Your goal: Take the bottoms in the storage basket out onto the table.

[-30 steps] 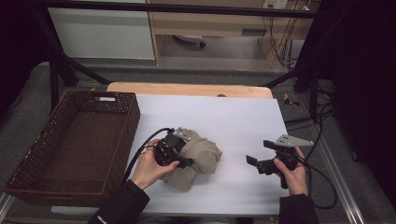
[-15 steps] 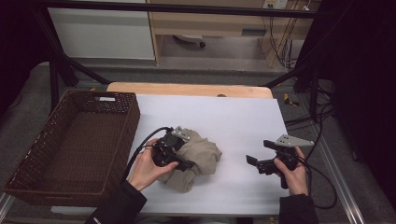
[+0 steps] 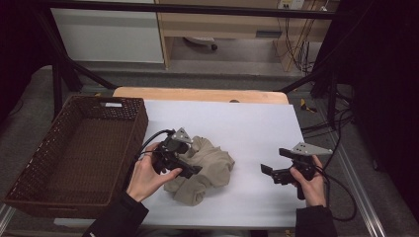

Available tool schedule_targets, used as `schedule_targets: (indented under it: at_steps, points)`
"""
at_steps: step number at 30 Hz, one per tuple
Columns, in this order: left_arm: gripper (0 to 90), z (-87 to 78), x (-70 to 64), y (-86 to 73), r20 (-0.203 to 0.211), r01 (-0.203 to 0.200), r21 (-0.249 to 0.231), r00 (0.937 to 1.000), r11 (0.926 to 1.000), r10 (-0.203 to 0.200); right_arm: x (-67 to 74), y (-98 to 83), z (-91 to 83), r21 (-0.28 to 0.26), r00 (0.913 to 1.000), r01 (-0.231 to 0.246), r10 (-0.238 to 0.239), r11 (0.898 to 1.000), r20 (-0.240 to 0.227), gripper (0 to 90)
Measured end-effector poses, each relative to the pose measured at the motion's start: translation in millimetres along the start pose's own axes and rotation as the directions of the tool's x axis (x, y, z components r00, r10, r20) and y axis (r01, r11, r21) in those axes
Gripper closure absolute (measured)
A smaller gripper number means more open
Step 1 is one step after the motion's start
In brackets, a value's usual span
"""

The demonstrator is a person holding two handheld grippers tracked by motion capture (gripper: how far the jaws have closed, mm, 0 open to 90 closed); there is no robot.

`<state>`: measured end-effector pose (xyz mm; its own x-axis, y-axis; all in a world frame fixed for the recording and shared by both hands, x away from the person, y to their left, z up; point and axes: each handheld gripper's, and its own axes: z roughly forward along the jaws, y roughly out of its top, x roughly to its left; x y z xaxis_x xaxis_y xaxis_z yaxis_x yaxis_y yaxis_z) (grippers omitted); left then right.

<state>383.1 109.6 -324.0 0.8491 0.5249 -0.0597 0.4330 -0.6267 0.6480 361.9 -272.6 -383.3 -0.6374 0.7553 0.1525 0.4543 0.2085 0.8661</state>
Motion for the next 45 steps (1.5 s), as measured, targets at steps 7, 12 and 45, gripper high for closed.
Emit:
schedule_targets:
  at_steps: [7, 12, 45]
  points:
    - [17.1, -11.1, 0.5, -2.3, -0.004, 0.002, -0.018, 1.0000, 0.9998, -0.002, 0.1, 0.3, -0.4, -0.002, 1.0000, 0.000, 0.000, 1.000, -0.002, 0.4]
    - [16.1, -18.3, 2.3, -5.5, -0.015, 0.000, -0.026, 0.9999, 0.9997, -0.001, 0.3, 0.3, -0.2, 0.001, 1.0000, 0.000, 0.000, 1.000, -0.002, 0.4]
    - [14.3, -57.3, 5.4, -23.0, -0.072, 0.031, -0.069, 0.9968, 0.9971, -0.036, 0.6, 0.9, -1.0, 0.000, 1.0000, 0.000, 0.000, 1.000, -0.003, 0.4]
